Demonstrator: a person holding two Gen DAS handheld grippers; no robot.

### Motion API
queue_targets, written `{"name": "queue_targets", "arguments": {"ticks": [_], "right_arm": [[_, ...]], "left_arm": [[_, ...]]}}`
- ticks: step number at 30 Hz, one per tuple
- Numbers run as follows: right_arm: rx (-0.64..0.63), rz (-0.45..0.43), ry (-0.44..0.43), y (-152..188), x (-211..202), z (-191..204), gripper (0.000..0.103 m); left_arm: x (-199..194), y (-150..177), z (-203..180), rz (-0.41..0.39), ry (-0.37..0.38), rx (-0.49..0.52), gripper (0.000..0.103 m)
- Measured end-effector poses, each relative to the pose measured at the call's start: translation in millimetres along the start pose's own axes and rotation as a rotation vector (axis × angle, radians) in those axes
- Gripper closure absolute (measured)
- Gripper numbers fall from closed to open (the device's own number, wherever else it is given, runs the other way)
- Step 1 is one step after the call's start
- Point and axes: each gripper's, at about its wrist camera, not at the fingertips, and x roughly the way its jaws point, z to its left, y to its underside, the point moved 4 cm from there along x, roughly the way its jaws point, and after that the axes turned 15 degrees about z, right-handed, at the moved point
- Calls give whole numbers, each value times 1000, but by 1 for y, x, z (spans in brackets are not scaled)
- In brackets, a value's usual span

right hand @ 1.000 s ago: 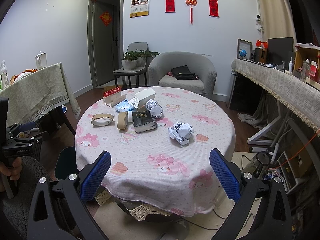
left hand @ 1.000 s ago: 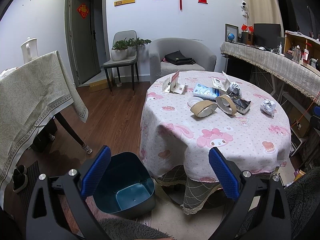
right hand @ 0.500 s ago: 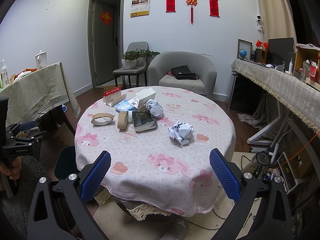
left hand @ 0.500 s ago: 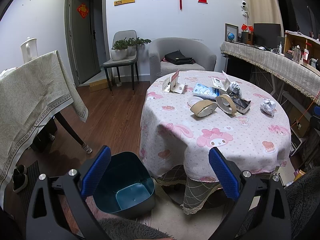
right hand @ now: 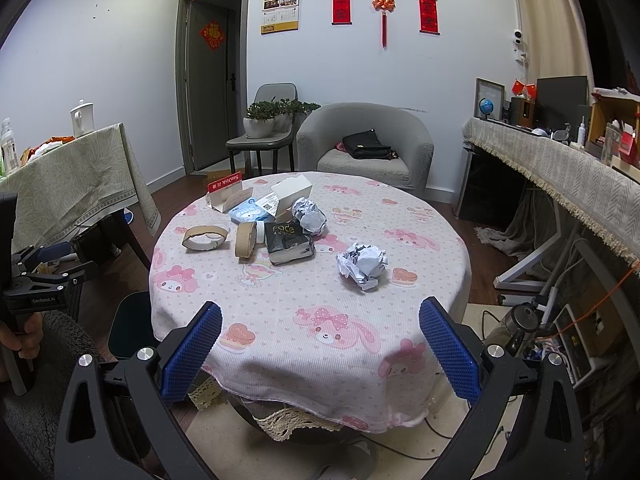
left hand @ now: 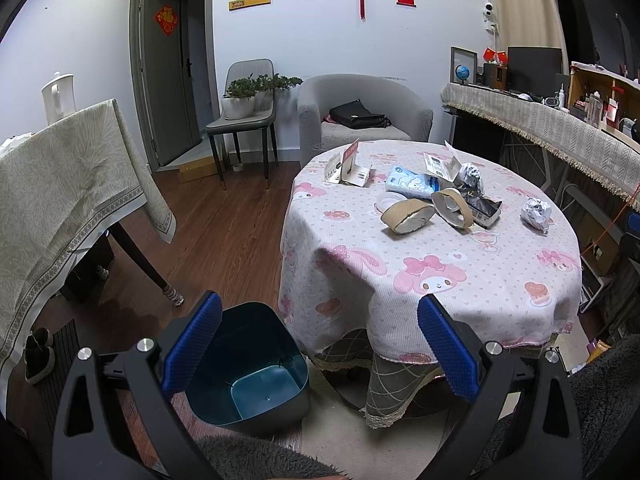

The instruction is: Collect trash

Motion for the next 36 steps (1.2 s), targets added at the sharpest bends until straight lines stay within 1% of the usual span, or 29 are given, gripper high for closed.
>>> {"name": "queue_targets", "arguments": {"ticks": [7,11,15,18,20,24,27,30,33,36], "right_arm": [[0,2,3,-1,0,1,3],[-2,-4,1,-2,-2,1,3],[-6,16,0,0,1,0,3],[-17,17,-9,1,0,2,3],[-29,30,2,-2,4,8,3],[-37,37,7,-5,4,10,3],[-12,35,-11,-7,5,7,3],[-17,38,0,-9,8,4,3],[-16,37,-9,-15,13,4,3],[-6,32,-24,-24,20,-1,3]], "left_arm": [[2,0,-2,1,-1,-3,3],[4,4,-6,-1,11,2,3],[4,4,-5,11,11,-10,3],[2,1,-2,21,-4,-17,3],[0,-1,1,22,-8,-16,3],[-5,-6,2,12,20,-25,4],[-3,-11,-1,11,32,-10,4],[-2,-14,-7,7,38,13,4],[-2,-20,-10,-7,97,19,4],[1,-29,-17,-15,131,43,4]]}}
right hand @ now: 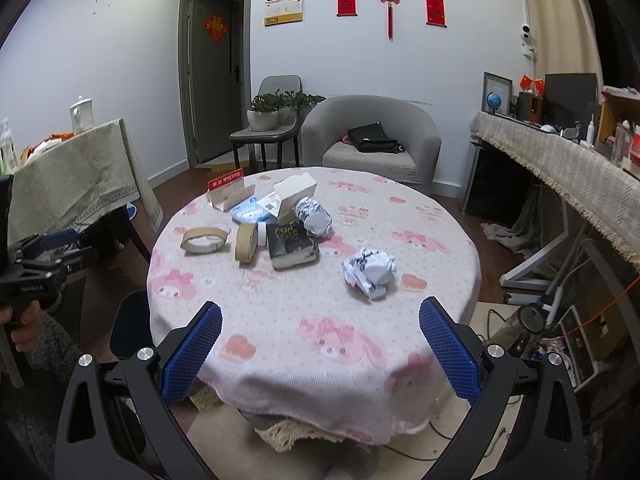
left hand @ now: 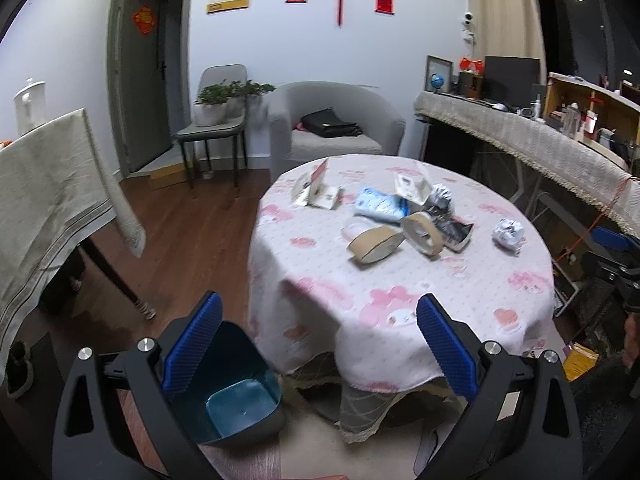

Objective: Collect trash
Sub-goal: 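Grasp the brown cardboard strip with the left tool while the right tool grasps crumpled paper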

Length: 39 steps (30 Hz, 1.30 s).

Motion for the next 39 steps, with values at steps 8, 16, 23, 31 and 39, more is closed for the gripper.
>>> {"name": "queue_targets", "arguments": {"ticks": [8,16,23,31,39], "right_arm": [[-1,13,-20,-25,29,-12,3],[-35,55,-44,-36,60,-21,3],[-32,82,-91,-42,79,-32,3],[-26,105,-131,-51,95,-46,3],[-26,140,-128,-52,108,-50,4]], "left_arm": [[27,-29,-22,13,39,121,6],[63,-50,-32,41,108,177,20],[93,-63,-22,63,192,177,28],[117,-62,-20,122,286,214,38],[129,-59,-25,153,309,231,54]]}}
